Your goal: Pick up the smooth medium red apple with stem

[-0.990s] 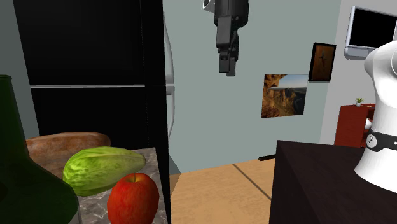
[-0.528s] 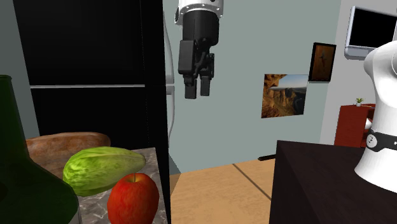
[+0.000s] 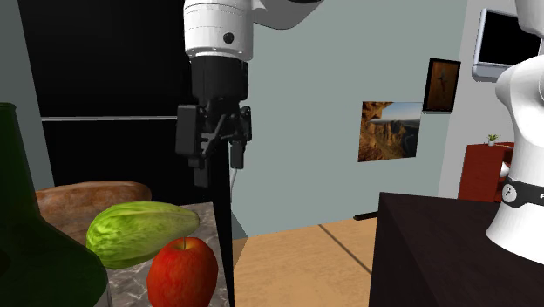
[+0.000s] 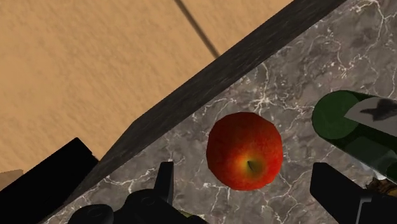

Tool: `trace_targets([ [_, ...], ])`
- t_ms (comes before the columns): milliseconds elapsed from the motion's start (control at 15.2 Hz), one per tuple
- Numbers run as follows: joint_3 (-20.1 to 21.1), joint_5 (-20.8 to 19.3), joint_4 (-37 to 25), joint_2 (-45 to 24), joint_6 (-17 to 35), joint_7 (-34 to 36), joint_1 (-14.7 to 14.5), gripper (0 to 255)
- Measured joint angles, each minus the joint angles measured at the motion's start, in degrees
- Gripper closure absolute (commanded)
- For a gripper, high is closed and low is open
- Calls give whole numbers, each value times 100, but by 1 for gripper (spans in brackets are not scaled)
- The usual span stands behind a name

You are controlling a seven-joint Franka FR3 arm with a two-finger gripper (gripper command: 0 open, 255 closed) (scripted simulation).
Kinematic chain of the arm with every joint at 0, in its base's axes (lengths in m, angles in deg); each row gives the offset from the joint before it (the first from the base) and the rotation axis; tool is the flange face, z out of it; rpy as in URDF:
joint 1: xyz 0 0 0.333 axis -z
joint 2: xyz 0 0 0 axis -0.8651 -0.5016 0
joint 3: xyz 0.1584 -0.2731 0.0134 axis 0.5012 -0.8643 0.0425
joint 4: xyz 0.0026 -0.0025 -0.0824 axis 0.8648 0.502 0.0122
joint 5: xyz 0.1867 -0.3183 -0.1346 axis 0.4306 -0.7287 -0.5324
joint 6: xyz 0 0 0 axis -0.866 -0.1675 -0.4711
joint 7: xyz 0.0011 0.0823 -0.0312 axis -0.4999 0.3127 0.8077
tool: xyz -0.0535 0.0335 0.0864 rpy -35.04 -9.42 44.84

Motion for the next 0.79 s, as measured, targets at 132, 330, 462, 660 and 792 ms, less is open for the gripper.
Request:
trace_targets([
  [132,-56,-221,-477,-492,-25,218,-181,0],
  [330,-154,-445,-1113,-1106,-88,403,-393,0],
  [462,-184,-498,-1129,-1232,13,449,-426,0],
  [660,-218,-553,-1118,-1369,157,489,-453,0],
  [792,-241,-585,-1099,-1454,258,510,-464,0],
])
